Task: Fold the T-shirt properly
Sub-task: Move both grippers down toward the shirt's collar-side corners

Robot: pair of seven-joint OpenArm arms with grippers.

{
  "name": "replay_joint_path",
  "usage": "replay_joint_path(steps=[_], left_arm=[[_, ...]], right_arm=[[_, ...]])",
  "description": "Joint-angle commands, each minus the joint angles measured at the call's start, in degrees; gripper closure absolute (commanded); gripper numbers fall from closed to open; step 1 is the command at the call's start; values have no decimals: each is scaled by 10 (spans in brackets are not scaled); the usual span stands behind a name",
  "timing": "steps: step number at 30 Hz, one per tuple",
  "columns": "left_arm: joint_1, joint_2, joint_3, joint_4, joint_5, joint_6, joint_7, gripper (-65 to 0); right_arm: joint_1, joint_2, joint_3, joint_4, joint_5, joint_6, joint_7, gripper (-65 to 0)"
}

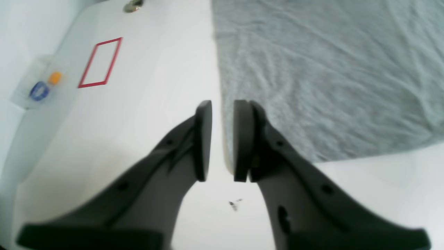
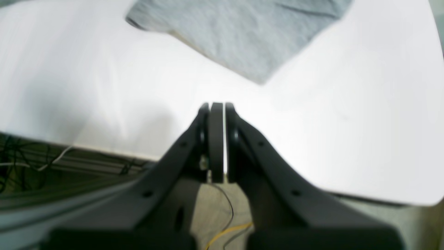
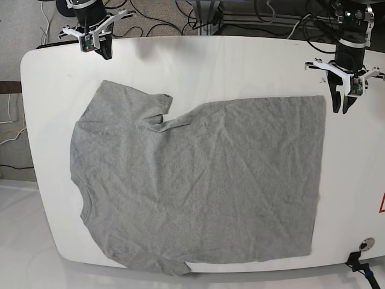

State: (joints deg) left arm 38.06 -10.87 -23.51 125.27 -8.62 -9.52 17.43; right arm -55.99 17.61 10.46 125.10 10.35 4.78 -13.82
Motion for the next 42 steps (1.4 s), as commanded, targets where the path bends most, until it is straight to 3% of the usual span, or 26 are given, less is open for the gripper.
replay_joint_path(steps=[1, 5, 11, 12, 13, 16, 23, 28, 33, 37, 42], left_arm=[[-15, -5, -1, 13, 4, 2, 6, -132], [-79, -7, 0, 14, 13, 2, 72, -123], [-138, -10, 4, -4, 13, 2, 163, -154], [-143, -10, 6, -10, 14, 3, 166, -157], [-141, -12, 5, 4, 11, -8, 150, -185], [-146, -9, 1, 0, -14, -39, 166, -207], [-167, -17, -38, -32, -157, -88, 198, -201], [-174, -19, -64, -99, -166, -142, 186, -208], [-174, -20, -71, -156, -159, -192, 151, -220], [-180, -22, -69, -205, -150, -182, 133, -227], [-192, -23, -67, -251, -139, -137, 129, -227]], right_arm=[[14, 2, 6, 18, -7, -5, 8, 0], [55, -1, 7, 26, -31, -4, -22, 0], [124, -10, 12, 27, -78, -5, -126, 0], [131, -11, 10, 28, -80, -5, -141, 0], [130, -14, 14, 26, -75, -7, -107, 0], [141, -23, 13, 14, -66, -7, -107, 0], [144, -48, 11, -7, 32, -5, -106, 0], [139, -61, 12, -17, 93, 0, -107, 0], [135, -63, 9, -21, 110, 0, -106, 0], [127, -62, 7, -21, 101, 1, -105, 0], [117, -58, 6, -14, 90, 0, -102, 0]])
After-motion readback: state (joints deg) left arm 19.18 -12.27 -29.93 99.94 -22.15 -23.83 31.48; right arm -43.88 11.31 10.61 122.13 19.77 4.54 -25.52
